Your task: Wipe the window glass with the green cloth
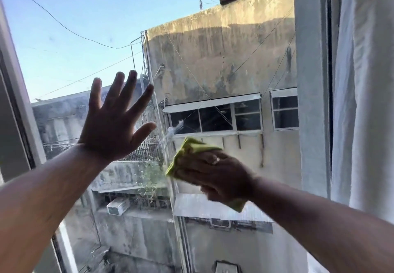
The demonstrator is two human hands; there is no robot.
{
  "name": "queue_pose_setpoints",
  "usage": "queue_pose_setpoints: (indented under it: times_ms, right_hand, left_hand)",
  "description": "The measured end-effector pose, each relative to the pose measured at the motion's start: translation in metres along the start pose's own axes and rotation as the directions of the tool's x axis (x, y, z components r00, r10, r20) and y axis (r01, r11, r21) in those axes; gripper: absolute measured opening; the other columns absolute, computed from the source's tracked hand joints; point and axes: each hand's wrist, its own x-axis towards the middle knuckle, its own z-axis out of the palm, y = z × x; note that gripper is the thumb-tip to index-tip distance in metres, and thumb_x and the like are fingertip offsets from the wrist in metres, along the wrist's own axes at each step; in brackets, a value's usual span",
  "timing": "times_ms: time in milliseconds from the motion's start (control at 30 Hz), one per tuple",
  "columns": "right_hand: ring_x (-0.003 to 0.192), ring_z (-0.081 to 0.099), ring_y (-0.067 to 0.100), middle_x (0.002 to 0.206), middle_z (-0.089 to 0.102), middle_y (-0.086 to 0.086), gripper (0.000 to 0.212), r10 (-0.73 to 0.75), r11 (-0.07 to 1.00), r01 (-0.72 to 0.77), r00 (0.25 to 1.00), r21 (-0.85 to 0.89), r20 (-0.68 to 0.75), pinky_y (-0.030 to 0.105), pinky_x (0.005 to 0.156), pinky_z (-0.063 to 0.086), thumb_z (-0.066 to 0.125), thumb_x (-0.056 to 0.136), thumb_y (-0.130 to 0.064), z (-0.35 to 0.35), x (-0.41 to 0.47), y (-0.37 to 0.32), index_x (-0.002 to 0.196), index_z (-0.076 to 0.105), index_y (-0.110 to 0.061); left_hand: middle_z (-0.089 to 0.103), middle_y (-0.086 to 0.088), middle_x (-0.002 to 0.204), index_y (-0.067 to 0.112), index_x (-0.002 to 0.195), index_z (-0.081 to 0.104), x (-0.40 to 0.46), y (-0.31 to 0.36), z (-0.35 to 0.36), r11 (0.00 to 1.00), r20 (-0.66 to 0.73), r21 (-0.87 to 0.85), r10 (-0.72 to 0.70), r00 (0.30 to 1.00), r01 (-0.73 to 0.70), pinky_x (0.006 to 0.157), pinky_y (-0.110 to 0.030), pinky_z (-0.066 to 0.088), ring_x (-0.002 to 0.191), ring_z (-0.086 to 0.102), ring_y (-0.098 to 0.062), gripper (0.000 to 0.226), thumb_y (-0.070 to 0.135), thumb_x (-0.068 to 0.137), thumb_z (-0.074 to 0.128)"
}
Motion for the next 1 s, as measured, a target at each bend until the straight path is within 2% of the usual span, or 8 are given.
queue_pose_setpoints:
  times_ms: [133,300,400,467,533,633,833,1000]
  right_hand:
    - [0.148,0.025,0.048,0.158,0.032,0.026,0.072,0.637,0.769,-0.637,0.76,0.046,-0.126,0.065,0.116,0.032,0.056,0.086,-0.023,-0.02,-0.026,0.068,0.152,0.033,-0.004]
    - [0.153,0.015,0.044,0.166,0.017,0.02,0.071,0.885,0.451,-0.884,0.424,0.125,-0.191,0.057,0.124,0.021,0.035,0.093,-0.033,-0.014,0.032,0.064,0.157,0.023,-0.005]
    - [0.155,0.009,0.032,0.167,0.014,0.01,0.075,0.742,0.665,-0.737,0.635,0.117,-0.215,0.054,0.126,0.014,0.044,0.09,-0.033,-0.001,0.081,0.002,0.159,0.019,-0.016]
    - [0.155,0.016,0.029,0.167,0.024,0.005,0.081,0.438,0.899,-0.434,0.889,0.059,-0.134,0.048,0.128,0.004,0.05,0.082,-0.034,0.011,0.104,-0.054,0.158,0.024,-0.023]
    - [0.151,0.028,0.025,0.164,0.03,0.001,0.082,0.083,0.996,-0.083,0.997,-0.01,0.0,0.046,0.125,0.015,0.053,0.079,-0.036,0.017,0.111,-0.092,0.156,0.031,-0.023]
    - [0.152,0.028,0.021,0.165,0.03,-0.003,0.08,-0.09,0.995,0.092,0.993,-0.028,0.071,0.045,0.123,0.025,0.056,0.084,-0.031,0.012,0.103,-0.066,0.158,0.027,-0.028]
    - [0.146,0.034,0.039,0.16,0.039,0.012,0.072,0.549,0.831,-0.555,0.81,0.032,-0.205,0.055,0.12,0.03,0.05,0.087,-0.026,-0.019,0.073,0.046,0.156,0.029,-0.021]
    - [0.154,0.015,0.039,0.165,0.024,0.007,0.064,0.683,0.73,-0.665,0.7,0.158,-0.207,0.056,0.124,0.022,0.039,0.094,-0.031,-0.025,0.133,0.034,0.157,0.029,-0.023]
  left_hand:
    - [0.021,-0.022,0.166,0.013,0.159,0.027,-0.006,-0.042,-0.001,0.992,-0.023,0.077,0.1,0.995,-0.098,0.124,-0.061,0.009,0.155,0.017,-0.04,0.08,0.066,0.098,0.03]
    - [0.009,-0.02,0.169,0.02,0.162,0.016,-0.013,-0.057,0.006,0.992,0.018,0.009,-0.123,0.992,0.123,0.123,-0.063,0.01,0.155,0.013,-0.043,0.071,0.058,0.102,0.024]
    - [0.011,-0.02,0.169,0.022,0.162,0.015,-0.014,-0.06,0.01,0.996,0.006,-0.009,-0.09,0.996,0.09,0.124,-0.062,0.014,0.155,0.014,-0.042,0.066,0.054,0.104,0.019]
    - [0.014,-0.019,0.169,0.021,0.161,0.017,-0.014,-0.062,0.008,0.995,-0.001,-0.033,-0.095,0.995,0.095,0.124,-0.062,0.017,0.155,0.015,-0.041,0.064,0.053,0.105,0.019]
    - [0.016,-0.019,0.169,0.022,0.161,0.02,-0.015,-0.061,0.005,0.993,0.004,-0.055,-0.107,0.994,0.107,0.124,-0.061,0.018,0.155,0.016,-0.04,0.063,0.051,0.105,0.021]
    - [0.016,-0.018,0.169,0.023,0.16,0.022,-0.015,-0.063,0.002,0.992,0.015,-0.059,-0.113,0.994,0.113,0.124,-0.059,0.019,0.156,0.017,-0.039,0.061,0.048,0.105,0.025]
    - [0.014,-0.02,0.169,0.02,0.161,0.021,-0.014,-0.061,0.001,0.994,0.024,-0.061,-0.089,0.996,0.09,0.126,-0.056,0.014,0.156,0.013,-0.038,0.066,0.054,0.104,0.025]
    - [0.009,-0.027,0.167,0.006,0.16,0.013,-0.015,-0.097,-0.003,0.99,0.051,-0.009,-0.138,0.989,0.139,0.125,-0.053,0.012,0.155,0.011,-0.044,0.077,0.057,0.103,0.017]
